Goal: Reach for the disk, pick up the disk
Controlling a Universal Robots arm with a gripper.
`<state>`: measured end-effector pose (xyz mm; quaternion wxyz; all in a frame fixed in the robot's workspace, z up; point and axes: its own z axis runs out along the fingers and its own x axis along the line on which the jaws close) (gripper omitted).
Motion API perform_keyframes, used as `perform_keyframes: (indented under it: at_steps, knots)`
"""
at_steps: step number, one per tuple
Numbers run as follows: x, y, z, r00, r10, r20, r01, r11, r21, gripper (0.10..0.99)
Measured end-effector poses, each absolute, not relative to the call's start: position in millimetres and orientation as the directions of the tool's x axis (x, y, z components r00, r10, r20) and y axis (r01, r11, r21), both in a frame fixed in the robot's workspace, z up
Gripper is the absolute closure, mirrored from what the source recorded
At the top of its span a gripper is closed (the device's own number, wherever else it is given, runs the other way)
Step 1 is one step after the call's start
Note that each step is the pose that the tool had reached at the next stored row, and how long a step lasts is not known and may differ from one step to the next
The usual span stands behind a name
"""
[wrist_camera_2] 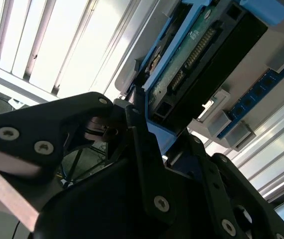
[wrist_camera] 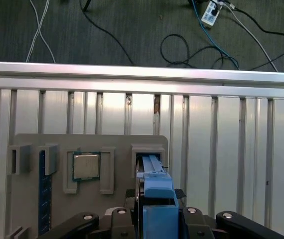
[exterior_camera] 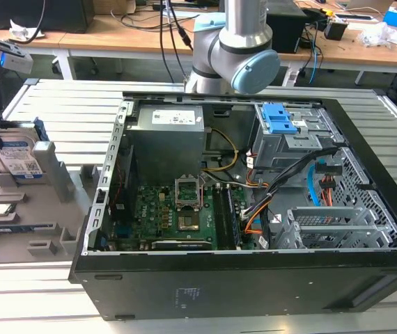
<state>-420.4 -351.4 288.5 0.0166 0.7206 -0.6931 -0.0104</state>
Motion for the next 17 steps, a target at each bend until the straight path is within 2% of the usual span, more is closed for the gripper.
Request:
perform_keyframes:
  at_steps: [17]
  knots:
    - [-420.3, -351.3, 289.9, 0.039, -0.999, 0.008, -0.999, -0.039, 0.038, 0.718]
